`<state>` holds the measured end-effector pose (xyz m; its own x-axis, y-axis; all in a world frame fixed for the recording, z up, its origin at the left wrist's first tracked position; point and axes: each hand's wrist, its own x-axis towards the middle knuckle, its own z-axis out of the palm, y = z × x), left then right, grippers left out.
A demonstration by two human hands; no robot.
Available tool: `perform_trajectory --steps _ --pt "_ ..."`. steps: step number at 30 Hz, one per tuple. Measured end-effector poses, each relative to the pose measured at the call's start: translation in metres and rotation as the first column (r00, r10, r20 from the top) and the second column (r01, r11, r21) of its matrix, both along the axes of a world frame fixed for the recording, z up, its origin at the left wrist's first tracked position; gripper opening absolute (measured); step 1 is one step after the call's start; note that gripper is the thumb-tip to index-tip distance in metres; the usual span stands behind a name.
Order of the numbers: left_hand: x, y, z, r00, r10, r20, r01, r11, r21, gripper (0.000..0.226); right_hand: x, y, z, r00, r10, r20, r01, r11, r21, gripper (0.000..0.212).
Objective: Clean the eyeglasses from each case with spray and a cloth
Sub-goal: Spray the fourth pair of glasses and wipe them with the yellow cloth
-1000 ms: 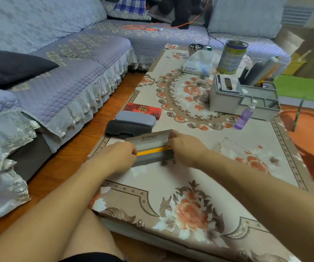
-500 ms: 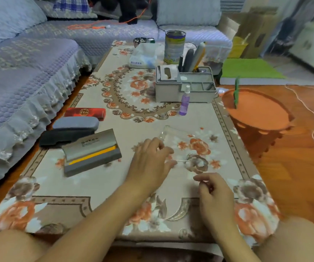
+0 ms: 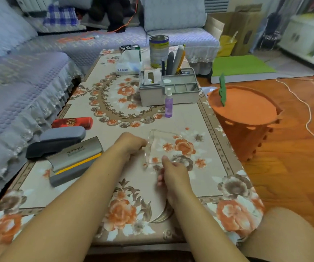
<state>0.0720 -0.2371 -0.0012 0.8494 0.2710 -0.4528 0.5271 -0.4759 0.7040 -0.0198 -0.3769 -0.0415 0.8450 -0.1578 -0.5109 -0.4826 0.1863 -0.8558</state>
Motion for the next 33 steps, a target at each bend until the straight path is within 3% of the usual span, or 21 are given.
perform_trajectory --steps 3,5,7,10,13,17,19,21,25,31,33 --pt "-0.011 -0.006 0.004 1.000 0.013 -0.002 -0.013 0.999 -0.032 0.018 0.008 0.000 -0.004 0.997 -0.079 0.003 0.079 0.995 0.056 0.023" --pt "-0.028 -0.007 0.008 0.999 0.034 0.027 -0.030 0.991 -0.127 0.019 0.004 -0.004 -0.002 0.999 -0.014 0.039 0.013 1.000 0.018 0.022" --pt "-0.058 -0.006 0.011 0.993 0.064 0.101 -0.033 0.960 -0.279 0.015 -0.009 -0.012 0.008 0.986 0.121 0.118 -0.102 0.982 -0.158 0.023" --pt "-0.114 -0.003 0.006 0.969 0.161 0.185 -0.054 0.876 -0.480 0.011 -0.039 -0.022 0.028 0.908 0.339 0.247 -0.188 0.854 -0.485 0.025" --pt "-0.161 -0.006 0.001 0.927 0.329 0.180 -0.157 0.776 -0.611 0.011 -0.071 -0.017 0.039 0.839 0.334 0.429 -0.045 0.829 -0.557 0.008" --pt "-0.188 -0.018 0.002 0.911 0.405 0.082 -0.208 0.621 -0.755 0.013 -0.094 0.000 0.034 0.808 0.239 0.539 0.065 0.873 -0.484 0.026" --pt "-0.192 -0.014 0.002 0.910 0.413 0.044 -0.223 0.574 -0.788 0.012 -0.094 0.005 0.030 0.771 0.276 0.574 0.110 0.830 -0.547 0.019" --pt "-0.194 -0.005 0.000 0.916 0.399 0.051 -0.215 0.592 -0.777 0.012 -0.091 0.008 0.028 0.734 0.326 0.595 0.146 0.780 -0.608 0.014" --pt "-0.196 0.007 0.001 0.920 0.386 0.065 -0.195 0.595 -0.780 0.024 -0.089 0.013 0.028 0.723 0.343 0.600 0.123 0.791 -0.600 0.014" --pt "-0.198 0.015 0.002 0.936 0.316 0.159 -0.116 0.699 -0.705 0.011 -0.096 0.019 0.028 0.685 0.399 0.610 0.170 0.726 -0.666 0.011" --pt "-0.198 0.014 0.002 0.922 0.342 0.182 -0.116 0.691 -0.713 0.009 -0.097 0.022 0.028 0.680 0.413 0.606 0.173 0.713 -0.680 0.007"
